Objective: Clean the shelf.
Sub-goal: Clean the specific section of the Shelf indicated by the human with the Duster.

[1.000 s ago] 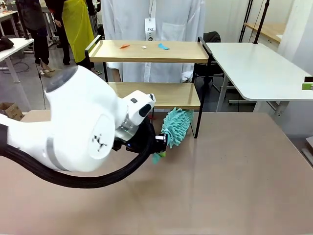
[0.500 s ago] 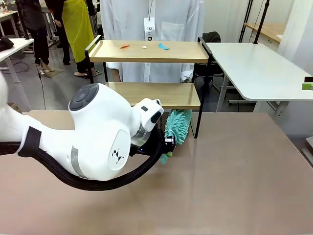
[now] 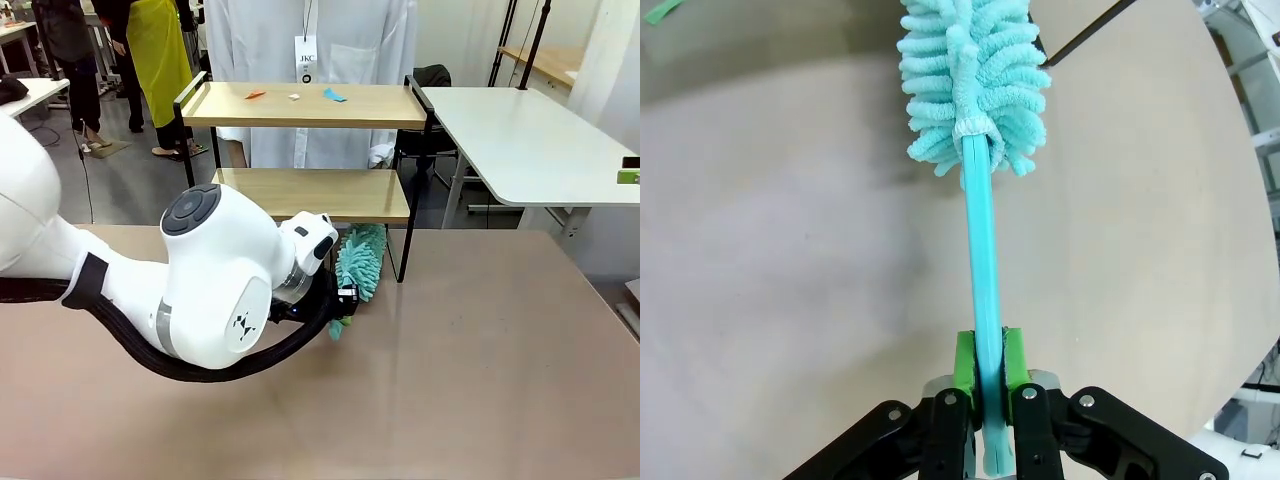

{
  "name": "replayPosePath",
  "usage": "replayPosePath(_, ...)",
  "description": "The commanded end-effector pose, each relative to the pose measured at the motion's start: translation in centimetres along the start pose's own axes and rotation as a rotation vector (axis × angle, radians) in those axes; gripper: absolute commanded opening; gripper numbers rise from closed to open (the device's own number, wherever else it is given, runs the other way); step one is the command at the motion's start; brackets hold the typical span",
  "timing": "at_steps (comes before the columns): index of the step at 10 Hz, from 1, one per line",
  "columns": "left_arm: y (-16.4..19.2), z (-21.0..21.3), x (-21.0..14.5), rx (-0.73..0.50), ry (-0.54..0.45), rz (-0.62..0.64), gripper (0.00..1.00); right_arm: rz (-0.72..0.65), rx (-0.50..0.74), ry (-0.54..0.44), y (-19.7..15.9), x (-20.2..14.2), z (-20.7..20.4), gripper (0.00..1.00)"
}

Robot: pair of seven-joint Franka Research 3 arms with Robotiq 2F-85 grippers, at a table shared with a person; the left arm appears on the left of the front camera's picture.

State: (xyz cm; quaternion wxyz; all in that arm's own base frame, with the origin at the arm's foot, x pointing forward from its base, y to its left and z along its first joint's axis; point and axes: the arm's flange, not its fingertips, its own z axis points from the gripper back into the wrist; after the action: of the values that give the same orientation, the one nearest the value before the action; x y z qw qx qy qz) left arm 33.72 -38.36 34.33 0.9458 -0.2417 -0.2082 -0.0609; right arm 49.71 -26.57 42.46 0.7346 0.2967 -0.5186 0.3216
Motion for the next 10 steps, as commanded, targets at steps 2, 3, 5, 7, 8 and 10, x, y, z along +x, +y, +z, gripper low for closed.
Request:
replayPosePath(2,-5.2,-2.5,0.3,0.041,0.003,-0.007,0.13,0.006,0.0,-0.001,0.1,0.3,0.0,1.0)
replayPosePath(3,-5.2,-3.2,0.2,0.065,0.008,-0.013,0.13,0.006,0.0,-0.001,0.1,0.3,0.0,1.0)
replayPosePath(5,-5.1,-3.3,0.1,0.095,0.006,-0.022,0.13,0.006,0.0,-0.001,0.1,0.3,0.0,1.0)
replayPosePath(7,0.4,-1.4,0.7,0.042,0.019,-0.038,0.13,0.006,0.0,-0.001,0.1,0.3,0.0,1.0)
replayPosePath(8,-0.1,-1.3,0.9,0.045,0.02,-0.049,0.13,0.006,0.0,-0.001,0.1,0.3,0.0,1.0)
replayPosePath(10,0.4,-1.0,1.1,0.105,0.052,-0.071,0.13,0.006,0.0,-0.001,0.1,0.3,0.0,1.0)
